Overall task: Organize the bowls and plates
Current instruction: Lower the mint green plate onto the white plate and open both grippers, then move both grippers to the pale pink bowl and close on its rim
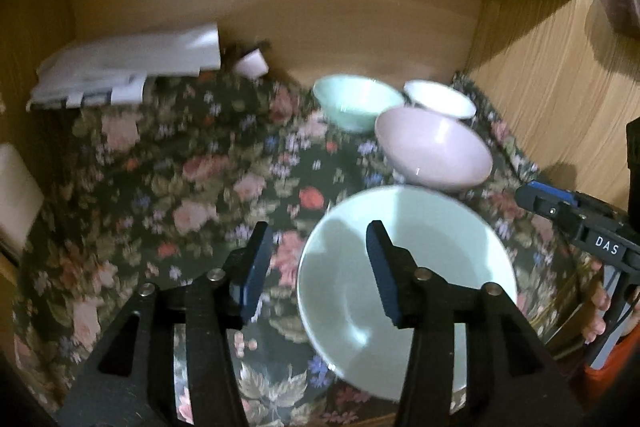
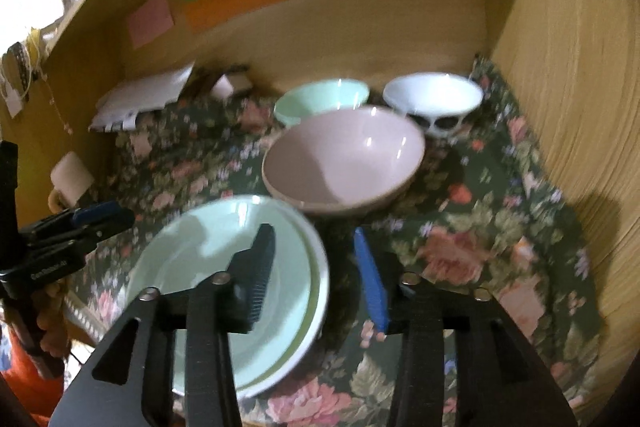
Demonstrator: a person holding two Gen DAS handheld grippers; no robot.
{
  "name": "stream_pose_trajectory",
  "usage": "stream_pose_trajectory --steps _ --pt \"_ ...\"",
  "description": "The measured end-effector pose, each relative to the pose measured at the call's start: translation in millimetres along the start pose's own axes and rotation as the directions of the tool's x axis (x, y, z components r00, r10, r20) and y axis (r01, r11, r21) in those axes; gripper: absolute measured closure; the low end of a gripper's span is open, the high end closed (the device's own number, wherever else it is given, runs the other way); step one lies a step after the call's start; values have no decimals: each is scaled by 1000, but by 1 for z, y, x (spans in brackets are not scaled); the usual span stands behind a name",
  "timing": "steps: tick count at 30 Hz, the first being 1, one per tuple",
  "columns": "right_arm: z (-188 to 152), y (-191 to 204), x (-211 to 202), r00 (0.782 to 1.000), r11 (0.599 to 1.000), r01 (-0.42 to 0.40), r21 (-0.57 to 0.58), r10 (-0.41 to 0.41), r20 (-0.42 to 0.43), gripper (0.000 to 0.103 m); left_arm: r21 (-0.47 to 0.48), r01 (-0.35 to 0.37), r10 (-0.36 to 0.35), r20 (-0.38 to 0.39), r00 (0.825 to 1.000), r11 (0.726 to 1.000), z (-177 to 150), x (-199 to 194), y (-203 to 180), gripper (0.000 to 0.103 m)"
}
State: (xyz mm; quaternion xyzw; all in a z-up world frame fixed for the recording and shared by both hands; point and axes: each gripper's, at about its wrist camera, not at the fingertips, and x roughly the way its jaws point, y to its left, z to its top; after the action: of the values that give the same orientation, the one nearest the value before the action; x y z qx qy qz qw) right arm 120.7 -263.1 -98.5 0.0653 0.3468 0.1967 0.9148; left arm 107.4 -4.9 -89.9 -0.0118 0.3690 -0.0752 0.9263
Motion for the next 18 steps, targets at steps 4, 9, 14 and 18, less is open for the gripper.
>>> stream_pose_trajectory --steps 4,9,14,18 --pt "13 -1 -9 996 999 39 -9 -38 75 46 -8 19 -19 49 999 1000 19 -3 -2 39" --pt "23 -4 -8 989 996 88 -14 -86 119 32 -2 39 -39 58 998 999 36 6 -10 32" --pt "31 -15 6 988 994 107 -5 -106 111 27 19 53 -53 25 998 998 49 31 -18 31" --pt "36 -26 23 989 992 125 6 -126 81 27 17 73 -72 -24 997 997 53 53 -21 31"
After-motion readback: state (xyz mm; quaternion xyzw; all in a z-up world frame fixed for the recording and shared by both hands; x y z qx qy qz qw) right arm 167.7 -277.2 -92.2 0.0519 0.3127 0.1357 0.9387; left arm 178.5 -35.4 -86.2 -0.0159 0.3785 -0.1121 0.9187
